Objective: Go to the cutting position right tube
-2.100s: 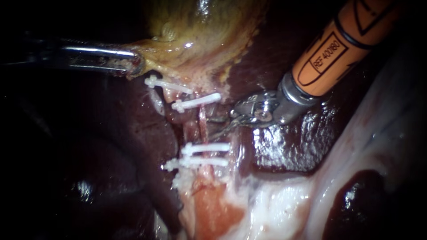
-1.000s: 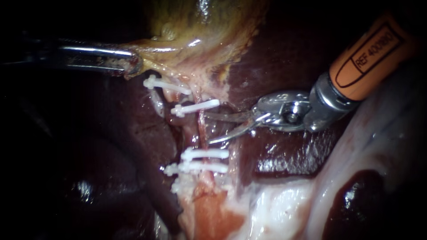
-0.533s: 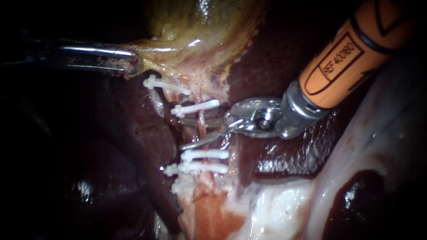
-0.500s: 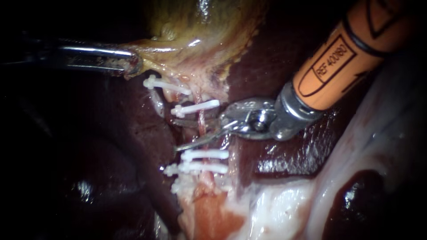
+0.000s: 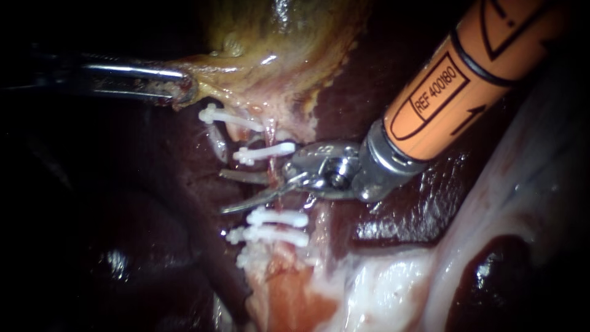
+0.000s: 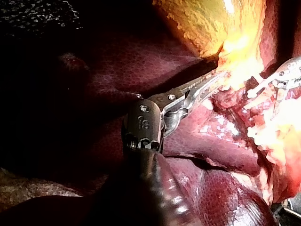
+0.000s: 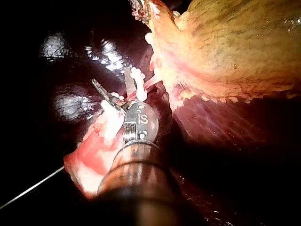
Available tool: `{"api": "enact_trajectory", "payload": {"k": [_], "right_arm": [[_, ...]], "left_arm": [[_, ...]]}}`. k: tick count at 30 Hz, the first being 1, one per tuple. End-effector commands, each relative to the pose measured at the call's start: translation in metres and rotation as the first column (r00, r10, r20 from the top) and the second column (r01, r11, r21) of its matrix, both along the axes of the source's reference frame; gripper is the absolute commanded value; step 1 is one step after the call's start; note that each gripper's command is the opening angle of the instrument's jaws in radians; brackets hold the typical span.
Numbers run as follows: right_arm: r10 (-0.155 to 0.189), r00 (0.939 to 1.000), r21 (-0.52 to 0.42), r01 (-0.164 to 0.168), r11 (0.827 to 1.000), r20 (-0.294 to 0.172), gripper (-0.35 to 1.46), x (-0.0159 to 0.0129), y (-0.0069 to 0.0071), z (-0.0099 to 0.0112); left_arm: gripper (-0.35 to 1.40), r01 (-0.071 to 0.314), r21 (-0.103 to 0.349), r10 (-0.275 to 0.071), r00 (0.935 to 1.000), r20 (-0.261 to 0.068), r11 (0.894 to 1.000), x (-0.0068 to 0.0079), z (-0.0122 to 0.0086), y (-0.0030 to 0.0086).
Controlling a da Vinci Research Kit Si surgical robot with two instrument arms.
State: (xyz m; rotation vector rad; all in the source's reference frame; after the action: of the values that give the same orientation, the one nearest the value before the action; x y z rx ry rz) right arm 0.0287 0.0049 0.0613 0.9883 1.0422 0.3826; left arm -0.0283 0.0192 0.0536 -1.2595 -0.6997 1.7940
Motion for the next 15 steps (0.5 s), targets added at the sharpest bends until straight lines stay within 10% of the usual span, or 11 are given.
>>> {"api": "enact_trajectory", "payload": {"k": [1,15], "right_arm": [[-0.006,0.9999,0.002,0.006,1.0,-0.009,1.4,0.0001,-0.0001,-0.0005],[0.007,0.9972,0.042,-0.004,0.999,-0.075,1.4,0.0008,0.0002,-0.0042]], "left_arm": [[-0.35,0.0,0.0,0.0,1.0,0.0,1.0,0.0,0.0,0.0],[-0.35,0.0,0.0,0.0,1.0,0.0,1.0,0.0,0.0001,0.0]]}}
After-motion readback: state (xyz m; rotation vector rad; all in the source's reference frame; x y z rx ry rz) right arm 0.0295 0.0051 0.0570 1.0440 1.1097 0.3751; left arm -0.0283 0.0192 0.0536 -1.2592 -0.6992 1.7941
